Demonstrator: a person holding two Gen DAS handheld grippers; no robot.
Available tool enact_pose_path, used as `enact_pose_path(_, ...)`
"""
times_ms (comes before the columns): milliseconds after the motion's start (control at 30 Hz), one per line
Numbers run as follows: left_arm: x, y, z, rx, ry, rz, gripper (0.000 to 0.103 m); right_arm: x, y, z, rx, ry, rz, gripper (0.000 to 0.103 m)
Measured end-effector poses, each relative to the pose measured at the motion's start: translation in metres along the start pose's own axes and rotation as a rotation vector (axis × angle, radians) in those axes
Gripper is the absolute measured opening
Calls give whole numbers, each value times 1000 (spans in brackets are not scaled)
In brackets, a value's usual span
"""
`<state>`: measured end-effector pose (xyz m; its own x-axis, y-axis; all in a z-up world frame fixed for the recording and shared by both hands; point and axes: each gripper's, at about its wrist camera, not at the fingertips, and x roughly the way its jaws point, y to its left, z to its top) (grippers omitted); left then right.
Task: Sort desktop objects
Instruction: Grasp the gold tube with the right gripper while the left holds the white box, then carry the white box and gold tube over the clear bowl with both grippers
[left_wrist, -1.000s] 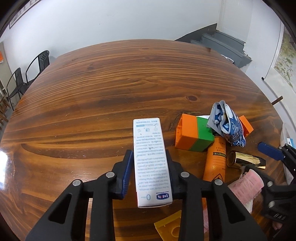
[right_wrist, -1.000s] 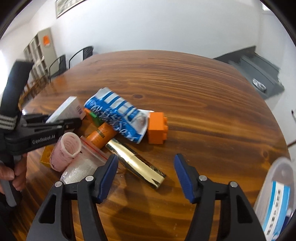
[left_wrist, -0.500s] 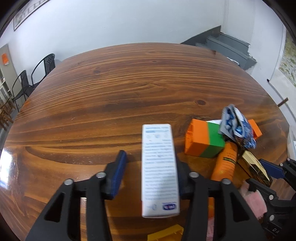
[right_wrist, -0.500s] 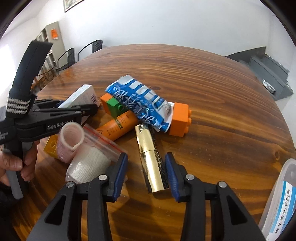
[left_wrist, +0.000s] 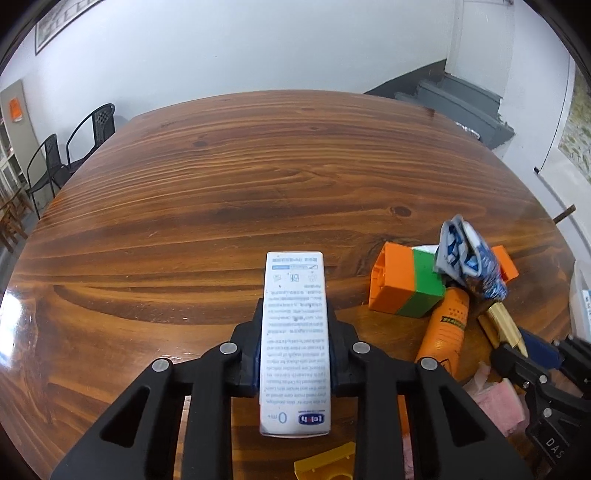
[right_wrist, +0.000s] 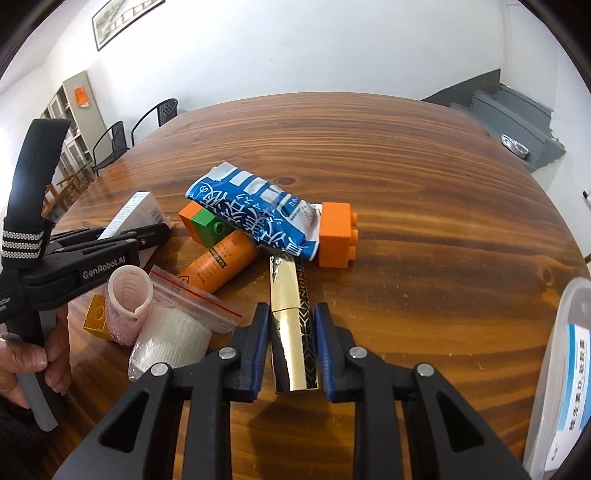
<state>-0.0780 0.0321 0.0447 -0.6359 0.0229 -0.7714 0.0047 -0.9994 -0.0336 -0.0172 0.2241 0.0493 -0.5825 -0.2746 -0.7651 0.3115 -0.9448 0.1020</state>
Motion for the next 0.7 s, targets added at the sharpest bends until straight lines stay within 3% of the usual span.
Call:
enact_pose_path(333, -29, -8, 3, 3, -73, -55, 28, -25, -13, -2, 117, -80, 57, 25)
enact_pose_path(467, -37, -12, 3, 19, -104, -44, 28, -32, -16, -2, 139, -108, 41, 25)
enact_pose_path(700, -50, -13, 3, 6, -141, -89, 28, -48, -22, -3, 166, -163, 3, 25)
